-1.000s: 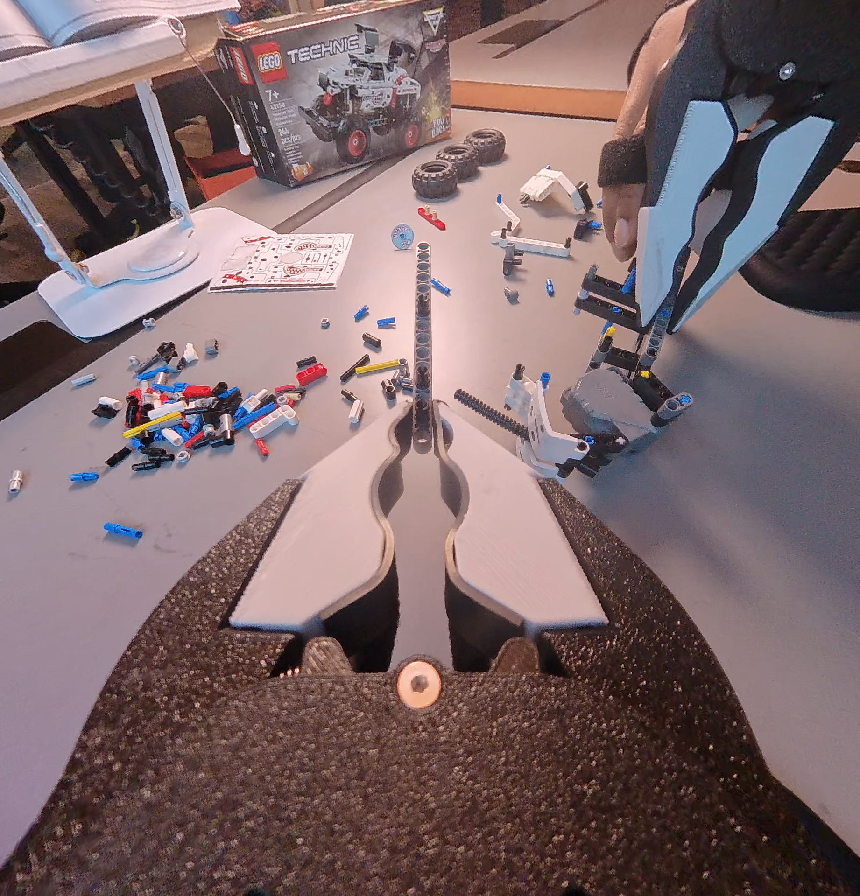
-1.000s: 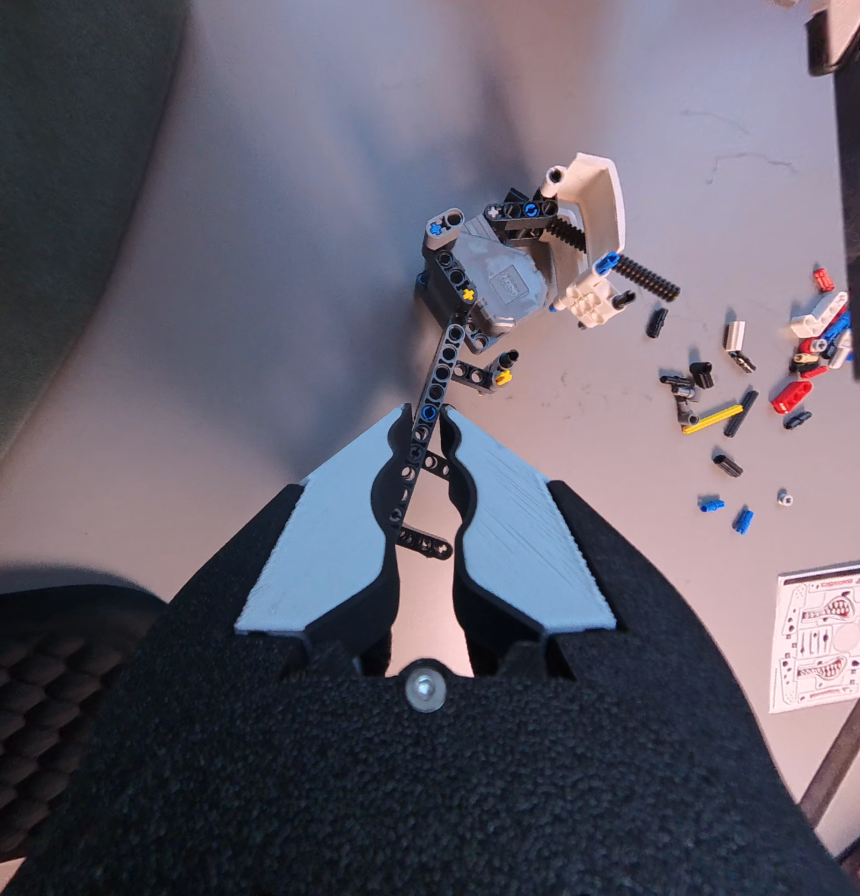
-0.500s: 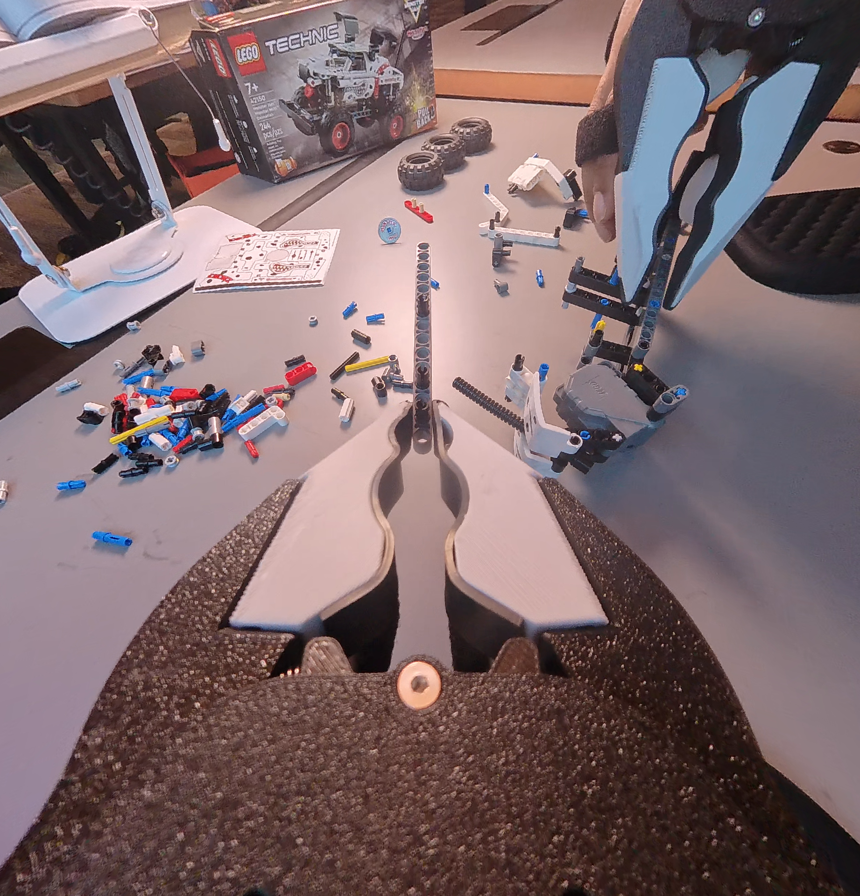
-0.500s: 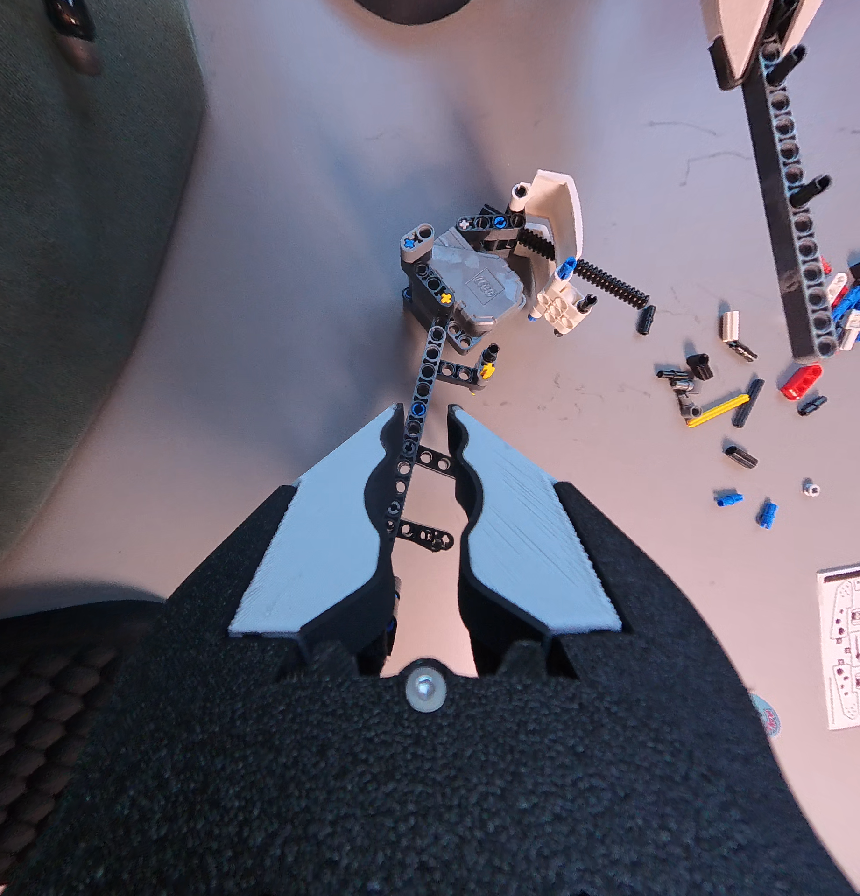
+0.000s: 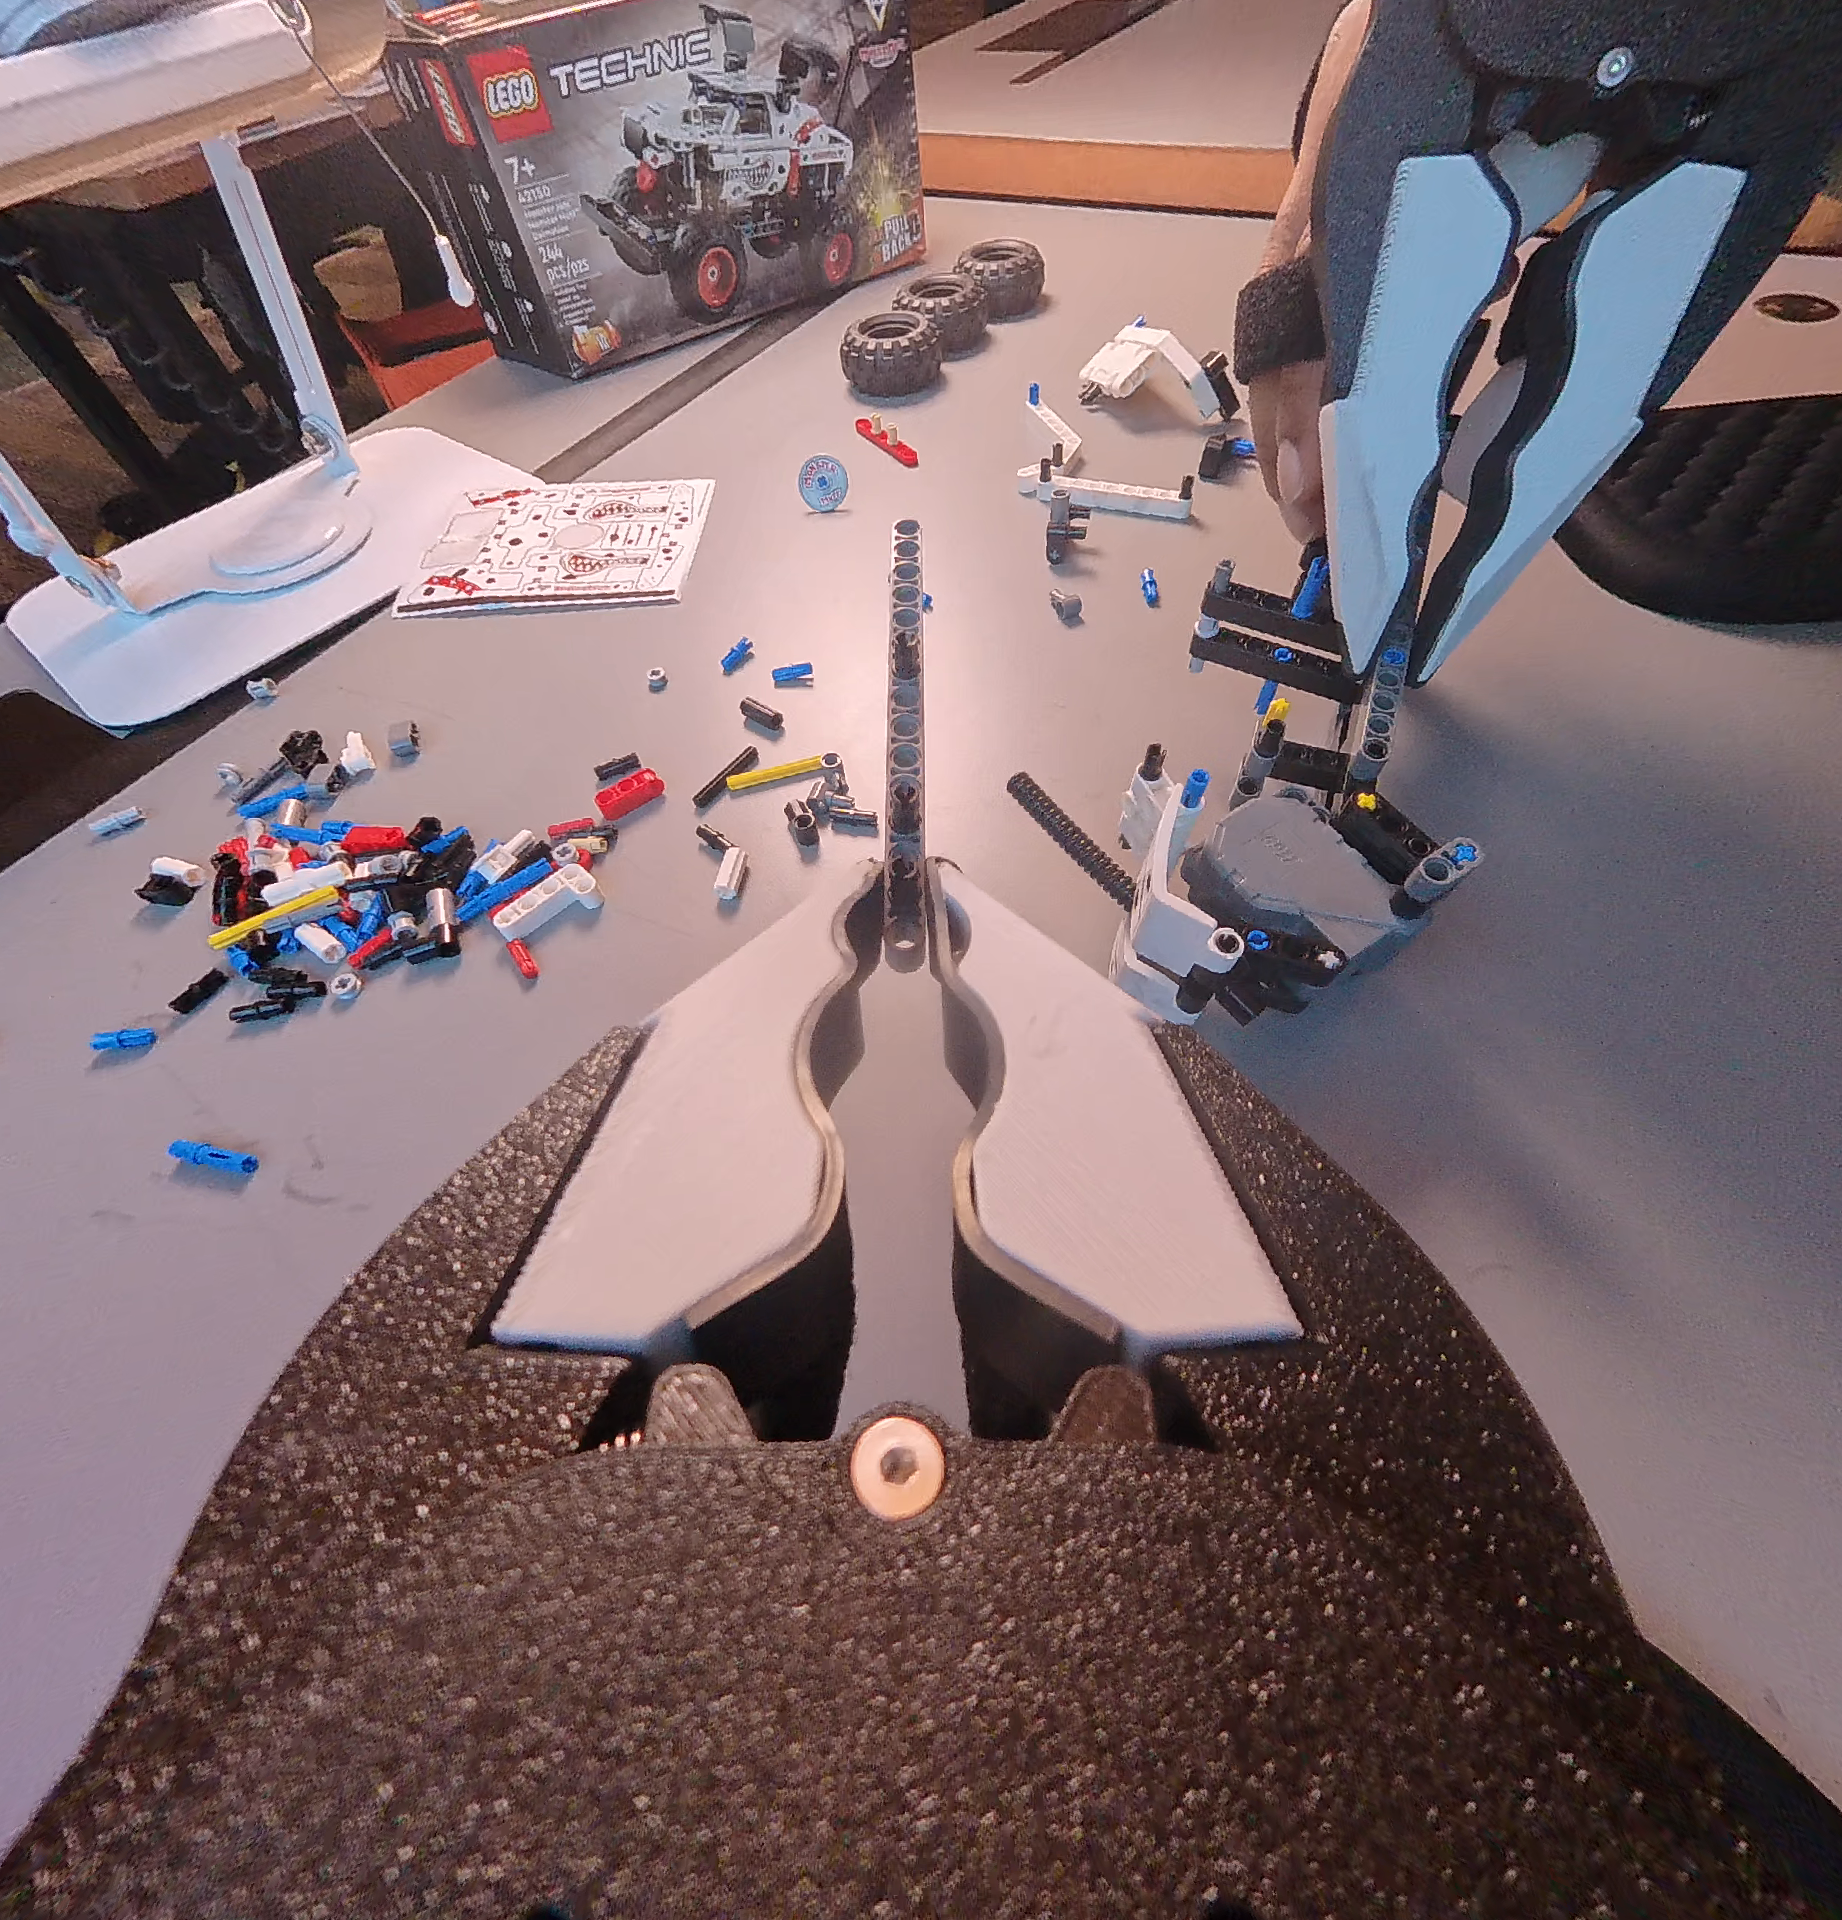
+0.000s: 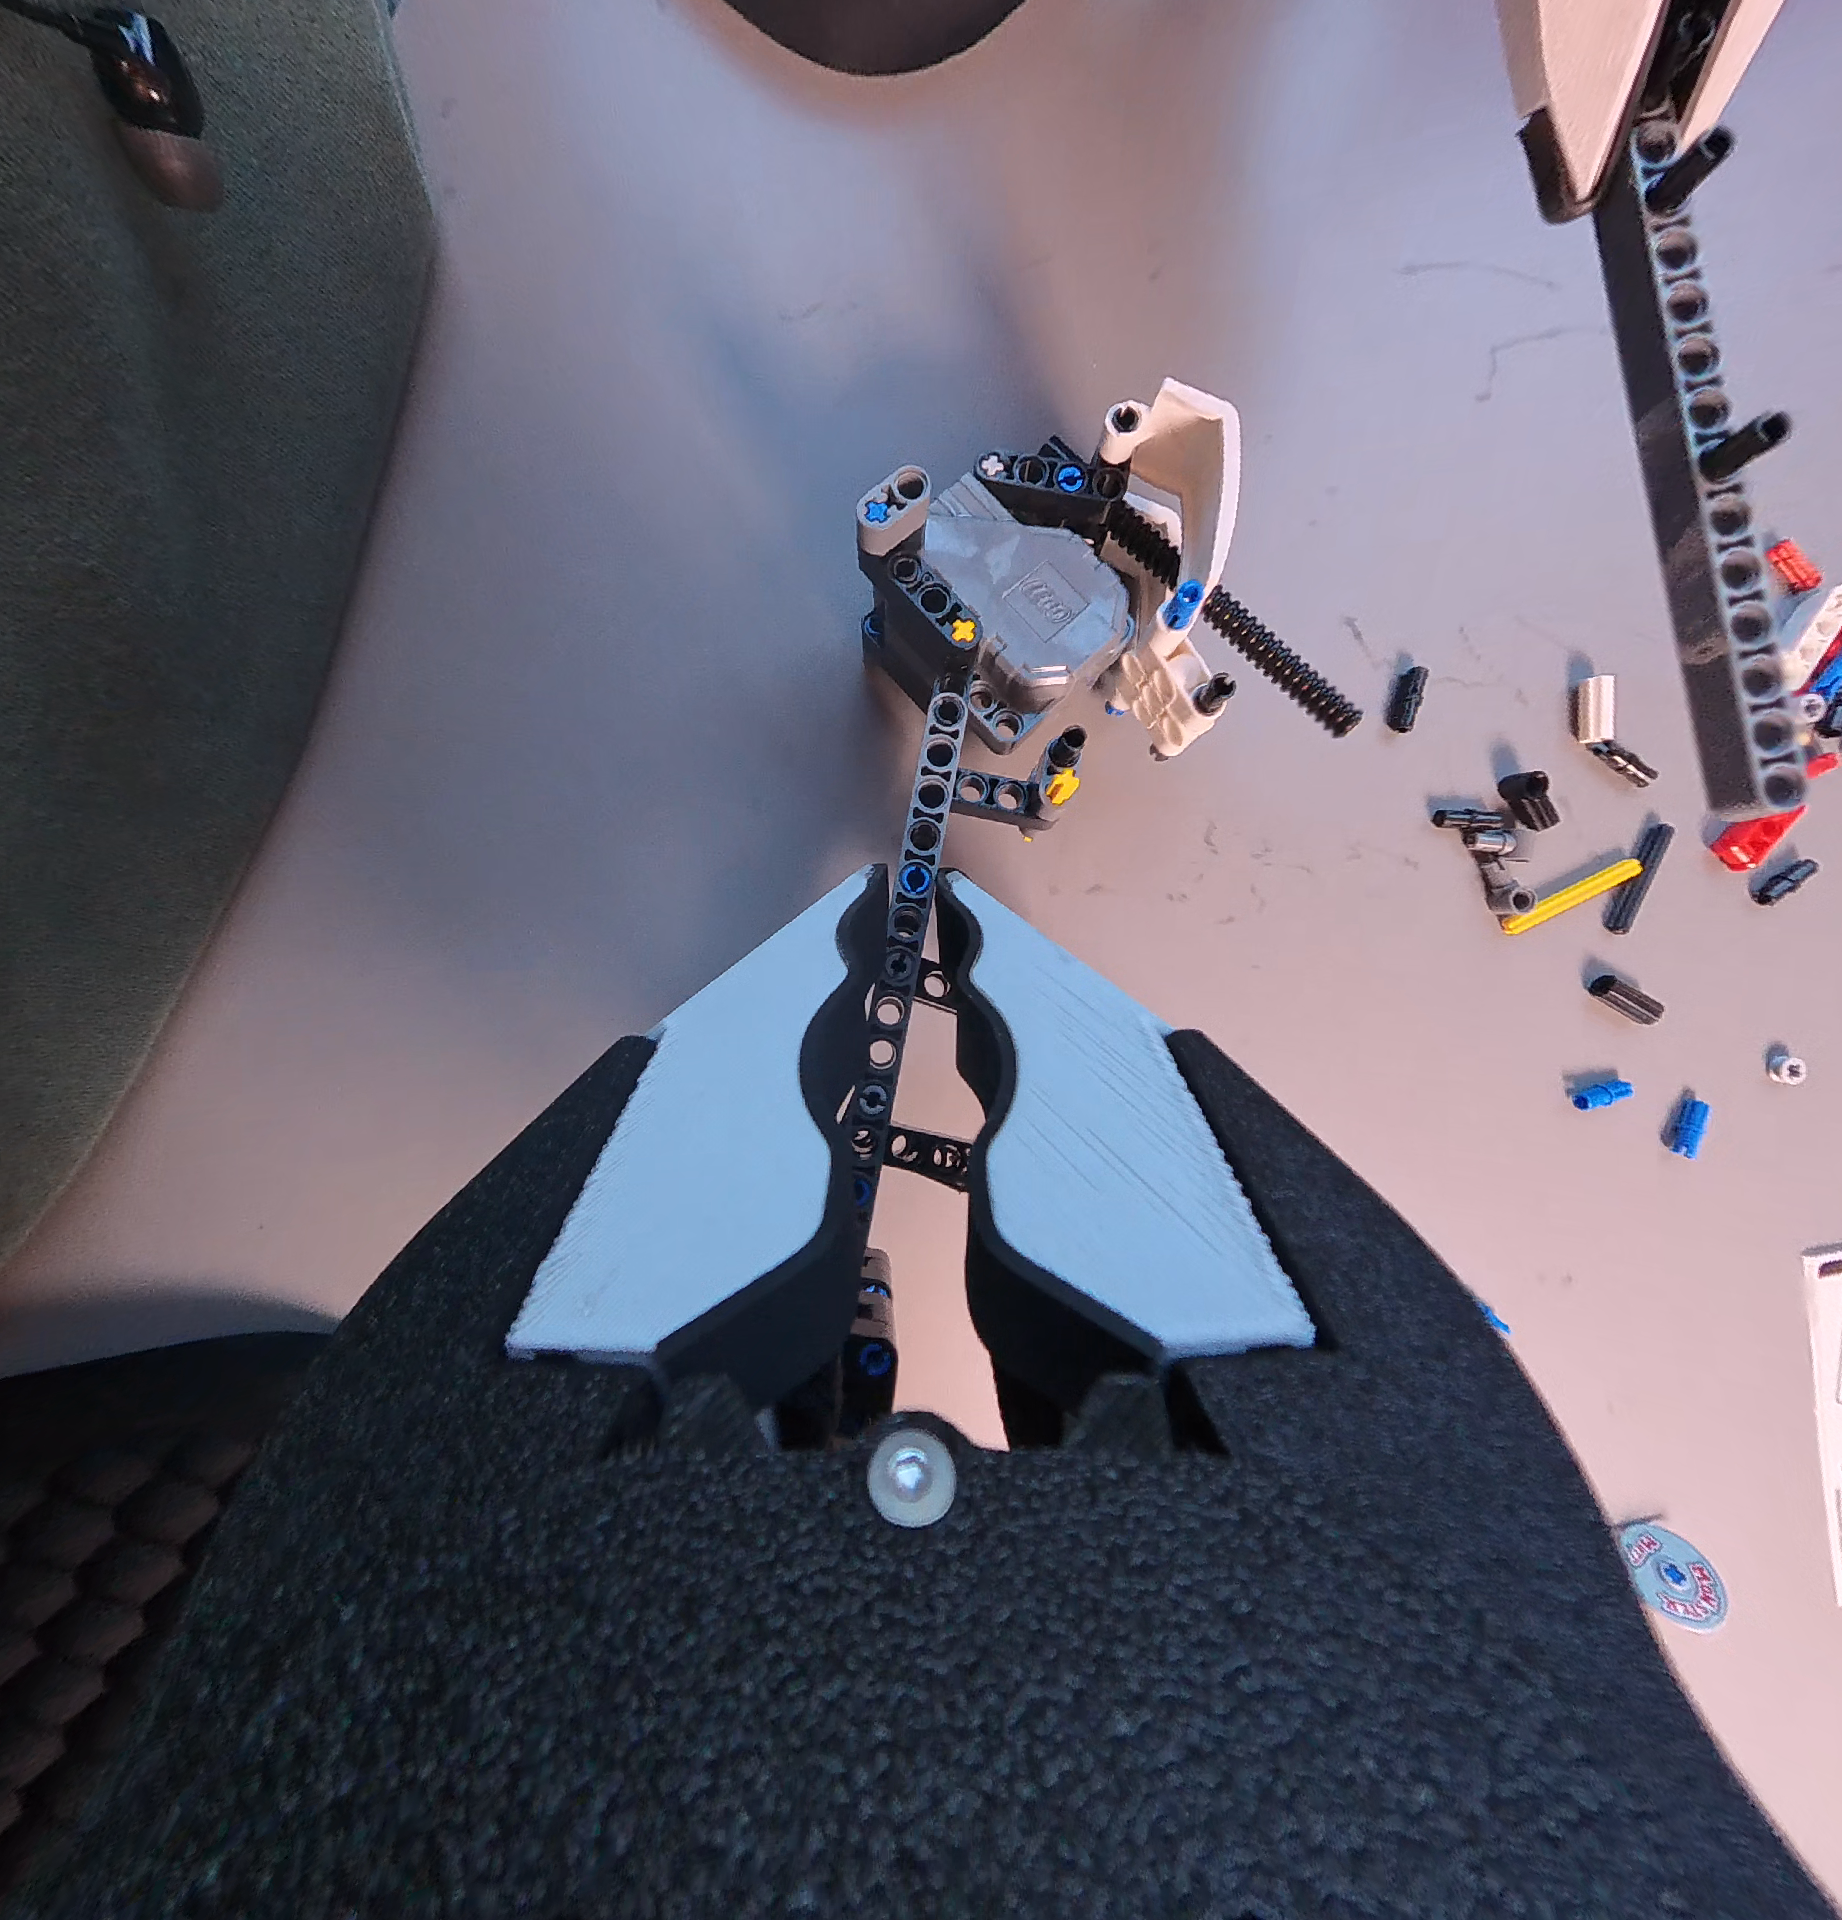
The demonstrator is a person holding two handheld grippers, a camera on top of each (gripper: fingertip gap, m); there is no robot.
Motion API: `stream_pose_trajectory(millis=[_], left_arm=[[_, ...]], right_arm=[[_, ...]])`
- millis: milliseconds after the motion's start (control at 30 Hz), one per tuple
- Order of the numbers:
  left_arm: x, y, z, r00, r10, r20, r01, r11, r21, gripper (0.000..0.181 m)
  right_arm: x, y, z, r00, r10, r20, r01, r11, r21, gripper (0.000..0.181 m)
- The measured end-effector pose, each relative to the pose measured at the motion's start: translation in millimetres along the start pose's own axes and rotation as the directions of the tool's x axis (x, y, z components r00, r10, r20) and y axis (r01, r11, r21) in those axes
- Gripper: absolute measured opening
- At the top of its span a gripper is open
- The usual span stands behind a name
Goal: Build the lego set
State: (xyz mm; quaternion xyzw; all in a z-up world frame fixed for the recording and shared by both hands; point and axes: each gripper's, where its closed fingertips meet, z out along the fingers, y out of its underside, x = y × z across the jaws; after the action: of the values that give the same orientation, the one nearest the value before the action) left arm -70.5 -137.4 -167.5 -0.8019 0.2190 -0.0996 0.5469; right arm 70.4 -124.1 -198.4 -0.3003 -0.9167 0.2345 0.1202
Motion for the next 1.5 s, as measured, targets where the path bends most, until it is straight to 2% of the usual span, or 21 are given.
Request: stream_pose_trajectory(millis=[500,1033,1367,1433,1500], left_arm=[[1,5,7,1.0,-0.003,-0.003,0.003,1.0,-0.011,0.007],[3,8,14,1.0,-0.005,-0.013,0.005,1.0,-0.017,0.007],[3,11,16,1.0,-0.005,-0.014,0.005,1.0,-0.024,0.007],[2,11,16,1.0,-0.004,-0.013,0.004,1.0,-0.025,0.007],[2,11,16,1.0,-0.001,-0.007,0.001,1.0,-0.029,0.007]], right_arm=[[12,-1,0,0.996,0.021,-0.09,-0.019,1.0,0.025,0.008],[25,7,-3,0.984,0.097,-0.148,-0.1,0.995,-0.013,0.007],[15,1,0,0.992,0.058,-0.109,-0.057,0.998,0.014,0.007],[13,-6,-7,0.993,0.077,-0.092,-0.069,0.994,0.083,0.01],[16,-20,-31,0.988,0.136,-0.071,-0.117,0.967,0.229,0.02]])
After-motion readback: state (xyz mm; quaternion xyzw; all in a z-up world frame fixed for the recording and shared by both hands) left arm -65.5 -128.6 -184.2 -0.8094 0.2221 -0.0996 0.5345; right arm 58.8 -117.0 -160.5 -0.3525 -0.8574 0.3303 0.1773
